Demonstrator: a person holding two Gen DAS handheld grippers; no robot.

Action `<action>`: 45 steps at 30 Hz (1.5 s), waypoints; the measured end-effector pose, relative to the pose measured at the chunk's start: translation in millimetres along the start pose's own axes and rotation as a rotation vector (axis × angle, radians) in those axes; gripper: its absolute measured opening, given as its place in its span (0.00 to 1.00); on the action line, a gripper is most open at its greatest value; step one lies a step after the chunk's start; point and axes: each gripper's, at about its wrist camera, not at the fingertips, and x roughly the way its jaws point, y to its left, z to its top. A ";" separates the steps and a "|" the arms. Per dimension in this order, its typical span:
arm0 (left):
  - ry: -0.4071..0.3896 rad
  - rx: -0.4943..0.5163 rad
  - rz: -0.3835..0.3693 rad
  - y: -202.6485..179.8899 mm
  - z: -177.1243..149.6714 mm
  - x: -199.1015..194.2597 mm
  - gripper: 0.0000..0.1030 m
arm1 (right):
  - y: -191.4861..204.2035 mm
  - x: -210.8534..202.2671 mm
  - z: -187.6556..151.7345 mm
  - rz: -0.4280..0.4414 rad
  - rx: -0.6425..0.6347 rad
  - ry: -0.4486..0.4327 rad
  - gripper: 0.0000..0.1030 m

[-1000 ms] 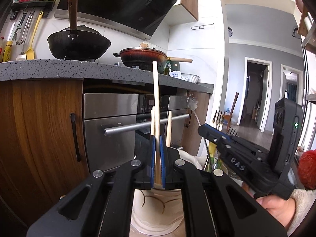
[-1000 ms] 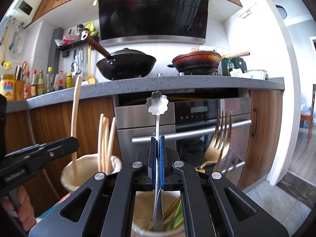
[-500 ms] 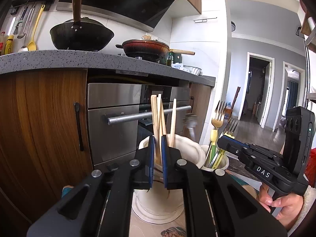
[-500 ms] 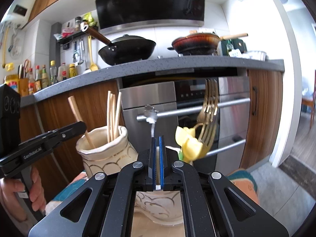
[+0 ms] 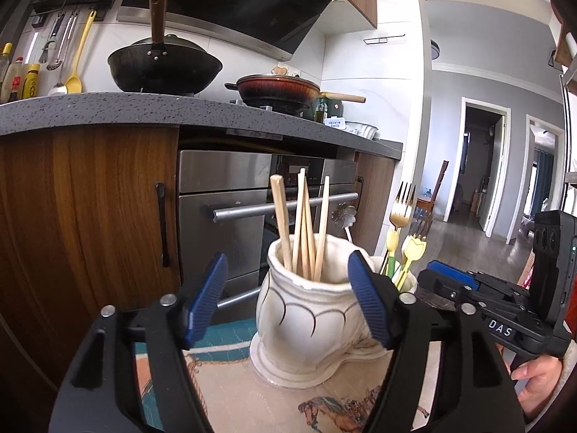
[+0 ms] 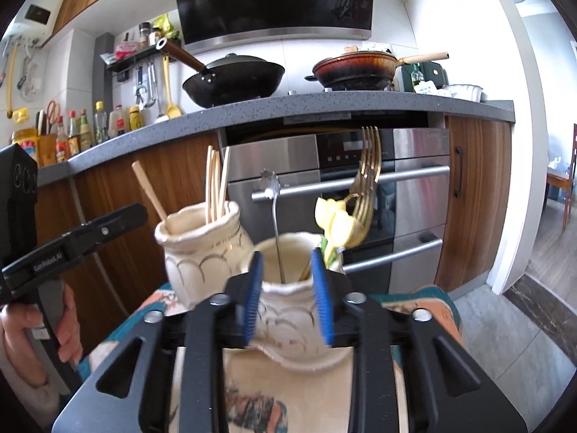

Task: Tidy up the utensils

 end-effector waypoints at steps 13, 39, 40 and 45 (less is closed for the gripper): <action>0.009 0.034 0.148 -9.5 -45.7 -53.3 0.95 | 2.4 -44.2 -28.2 -0.054 -0.064 -0.021 0.89; 0.019 0.091 0.202 -16.3 -65.4 -58.8 0.95 | 1.9 -47.2 -36.9 -0.142 -0.099 -0.050 0.93; 0.021 0.089 0.201 -15.9 -65.5 -58.6 0.95 | 2.0 -47.1 -36.8 -0.142 -0.099 -0.050 0.93; 0.025 0.090 0.195 -15.3 -64.0 -57.5 0.95 | 2.0 -47.2 -36.8 -0.142 -0.098 -0.050 0.93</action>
